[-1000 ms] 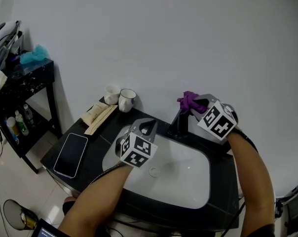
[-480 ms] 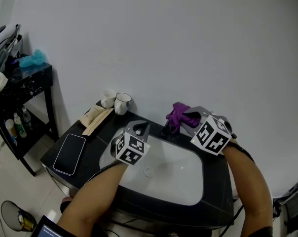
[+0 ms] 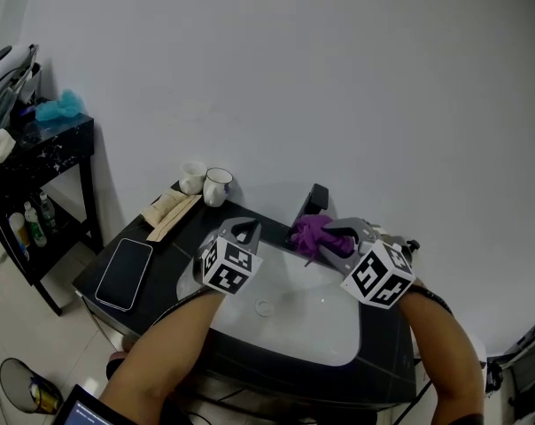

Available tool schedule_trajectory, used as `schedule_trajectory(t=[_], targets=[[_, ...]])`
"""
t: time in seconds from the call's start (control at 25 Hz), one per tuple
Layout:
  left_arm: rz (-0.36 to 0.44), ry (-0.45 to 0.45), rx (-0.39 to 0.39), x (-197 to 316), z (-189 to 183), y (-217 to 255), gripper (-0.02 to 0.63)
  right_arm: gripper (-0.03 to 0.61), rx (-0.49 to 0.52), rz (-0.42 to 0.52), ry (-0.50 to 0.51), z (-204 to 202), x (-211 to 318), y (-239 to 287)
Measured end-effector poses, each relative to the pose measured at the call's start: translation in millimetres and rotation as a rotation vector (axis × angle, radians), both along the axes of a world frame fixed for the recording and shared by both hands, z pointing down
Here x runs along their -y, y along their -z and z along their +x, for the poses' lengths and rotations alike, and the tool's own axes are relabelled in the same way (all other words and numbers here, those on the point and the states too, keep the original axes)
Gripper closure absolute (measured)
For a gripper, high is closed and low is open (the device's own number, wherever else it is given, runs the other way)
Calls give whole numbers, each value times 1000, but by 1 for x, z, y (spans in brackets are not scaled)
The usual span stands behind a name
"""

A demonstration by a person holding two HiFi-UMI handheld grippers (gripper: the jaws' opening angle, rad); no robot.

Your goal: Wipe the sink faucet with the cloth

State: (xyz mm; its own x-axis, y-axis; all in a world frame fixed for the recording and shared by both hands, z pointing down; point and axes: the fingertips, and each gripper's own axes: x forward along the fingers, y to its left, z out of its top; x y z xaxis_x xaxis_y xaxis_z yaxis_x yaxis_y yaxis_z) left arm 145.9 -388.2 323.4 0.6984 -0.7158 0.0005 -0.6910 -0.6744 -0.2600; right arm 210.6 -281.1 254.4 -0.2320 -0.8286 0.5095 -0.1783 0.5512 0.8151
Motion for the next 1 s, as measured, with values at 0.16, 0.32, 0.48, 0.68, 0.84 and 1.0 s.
schedule_trajectory(t=[0.16, 0.32, 0.48, 0.68, 0.84, 1.0], targets=[[-2, 2, -2, -2, -1, -1, 597, 493, 26, 1, -35, 10, 17, -10], [-5, -2, -4, -2, -1, -1, 597, 492, 59, 8, -77, 22, 39, -15], [-6, -6, -11, 0, 0, 0, 597, 492, 76, 9, -112, 31, 57, -19], [-1, -14, -5, 2, 4, 0, 597, 491, 83, 34, -138, 39, 72, -20], [2, -21, -4, 1, 7, 0, 597, 492, 111, 45, -153, 44, 80, -20], [-3, -25, -10, 4, 8, 0, 597, 494, 112, 61, -151, 45, 79, -19]])
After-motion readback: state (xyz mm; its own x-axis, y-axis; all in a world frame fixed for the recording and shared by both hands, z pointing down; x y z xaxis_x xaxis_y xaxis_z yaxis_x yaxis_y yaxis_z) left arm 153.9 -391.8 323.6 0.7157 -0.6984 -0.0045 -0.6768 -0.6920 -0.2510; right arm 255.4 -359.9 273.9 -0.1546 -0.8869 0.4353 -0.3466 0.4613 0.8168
